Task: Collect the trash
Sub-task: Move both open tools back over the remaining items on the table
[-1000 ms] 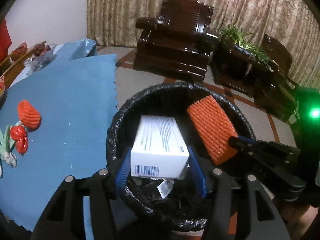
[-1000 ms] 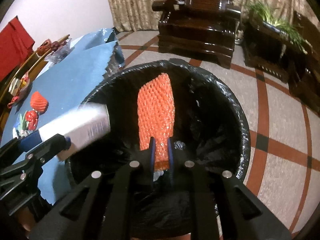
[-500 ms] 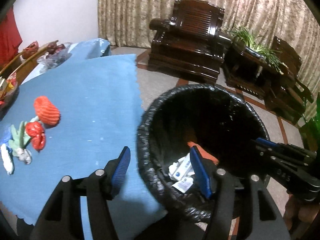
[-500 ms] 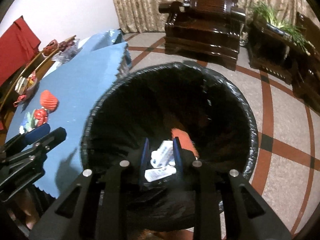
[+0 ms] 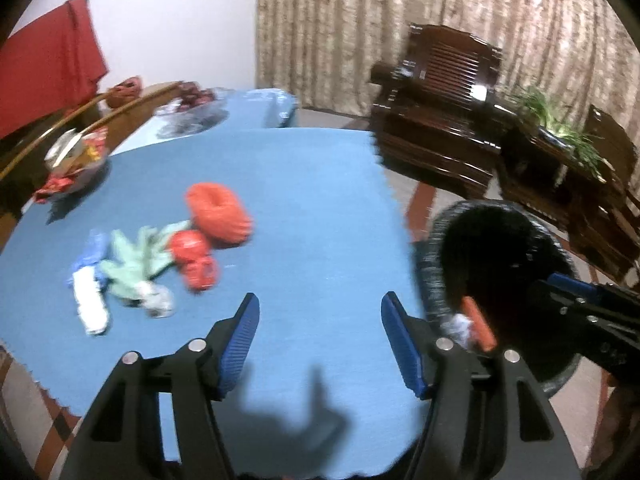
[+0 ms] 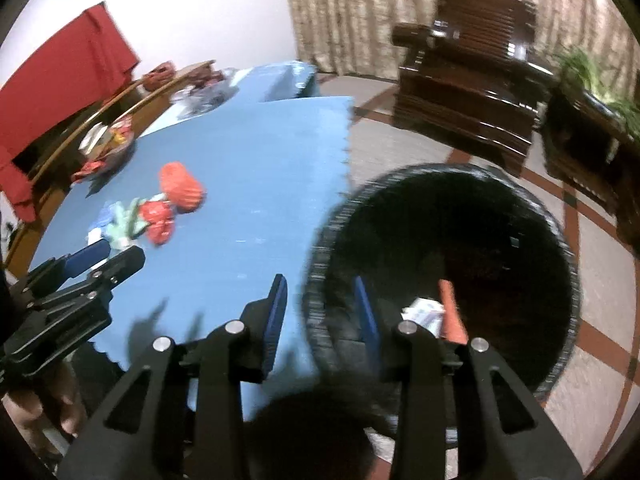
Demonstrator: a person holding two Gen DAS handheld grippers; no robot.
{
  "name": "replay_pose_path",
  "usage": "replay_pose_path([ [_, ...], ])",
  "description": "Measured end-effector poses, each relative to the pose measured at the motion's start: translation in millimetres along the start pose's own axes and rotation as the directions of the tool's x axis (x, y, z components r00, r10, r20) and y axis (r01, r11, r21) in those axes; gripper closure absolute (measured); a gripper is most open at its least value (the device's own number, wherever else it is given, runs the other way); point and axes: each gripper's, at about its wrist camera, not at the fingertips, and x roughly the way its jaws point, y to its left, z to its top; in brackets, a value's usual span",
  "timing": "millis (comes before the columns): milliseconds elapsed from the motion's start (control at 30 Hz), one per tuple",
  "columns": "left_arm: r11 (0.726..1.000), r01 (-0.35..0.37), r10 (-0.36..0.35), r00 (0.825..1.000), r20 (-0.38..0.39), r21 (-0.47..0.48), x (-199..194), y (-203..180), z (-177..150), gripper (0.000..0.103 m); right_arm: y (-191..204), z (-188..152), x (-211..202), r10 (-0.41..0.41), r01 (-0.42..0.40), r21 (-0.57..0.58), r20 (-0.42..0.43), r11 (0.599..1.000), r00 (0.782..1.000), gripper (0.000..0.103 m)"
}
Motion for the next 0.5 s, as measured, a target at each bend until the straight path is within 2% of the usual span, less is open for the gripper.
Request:
replay_pose_path([
  [300,0.983,-0.143,0.146,0.989,0.017,-0.116,-20.7,126.7,-13.7,0.04,99.6,15.3,23.3,0.092,-0.093,-0.097,-0.008,0.991,0.996,0.068],
  [500,0.958,-0.227,0.236,0.971,0.031,-0.173,-27.2,195.7,-23.8,0.04,157.7,22.3,39.4,0.132,-0.131,-0.146,-0.001,0.981,0.991,0.068],
])
